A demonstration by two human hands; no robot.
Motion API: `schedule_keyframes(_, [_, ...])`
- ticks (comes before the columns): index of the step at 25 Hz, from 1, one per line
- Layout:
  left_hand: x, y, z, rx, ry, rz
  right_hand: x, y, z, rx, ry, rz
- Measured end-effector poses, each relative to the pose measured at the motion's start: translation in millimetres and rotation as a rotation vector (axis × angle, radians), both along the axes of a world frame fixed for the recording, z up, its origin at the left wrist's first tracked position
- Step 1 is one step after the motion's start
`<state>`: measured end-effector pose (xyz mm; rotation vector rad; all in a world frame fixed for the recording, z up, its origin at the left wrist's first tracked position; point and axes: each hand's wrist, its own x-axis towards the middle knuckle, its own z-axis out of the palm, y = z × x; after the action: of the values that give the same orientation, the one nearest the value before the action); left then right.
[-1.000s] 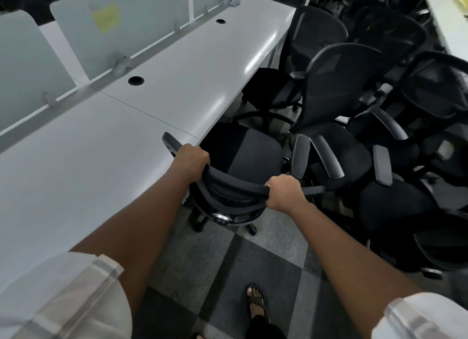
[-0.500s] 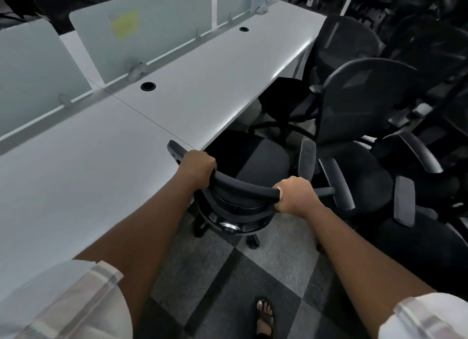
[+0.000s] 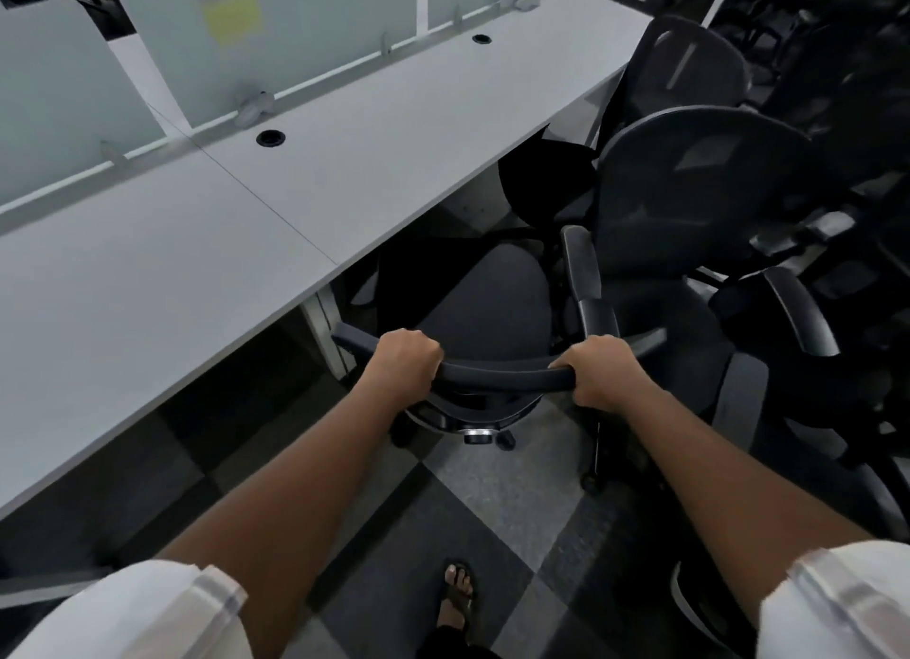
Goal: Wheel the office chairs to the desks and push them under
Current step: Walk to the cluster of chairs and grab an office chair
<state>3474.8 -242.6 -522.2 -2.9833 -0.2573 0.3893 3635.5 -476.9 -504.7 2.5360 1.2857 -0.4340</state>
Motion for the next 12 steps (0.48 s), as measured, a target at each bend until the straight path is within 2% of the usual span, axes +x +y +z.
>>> schedule_keyframes(7, [-55,-49,3,-0.031,-0.003,0.025,-34,-42,6,0.005,-0.017,0.068])
schedule_keyframes(12, [-148,-91,1,-0.019,0.016,0.042,-124,-81,1,0.037,-0.016,0.096])
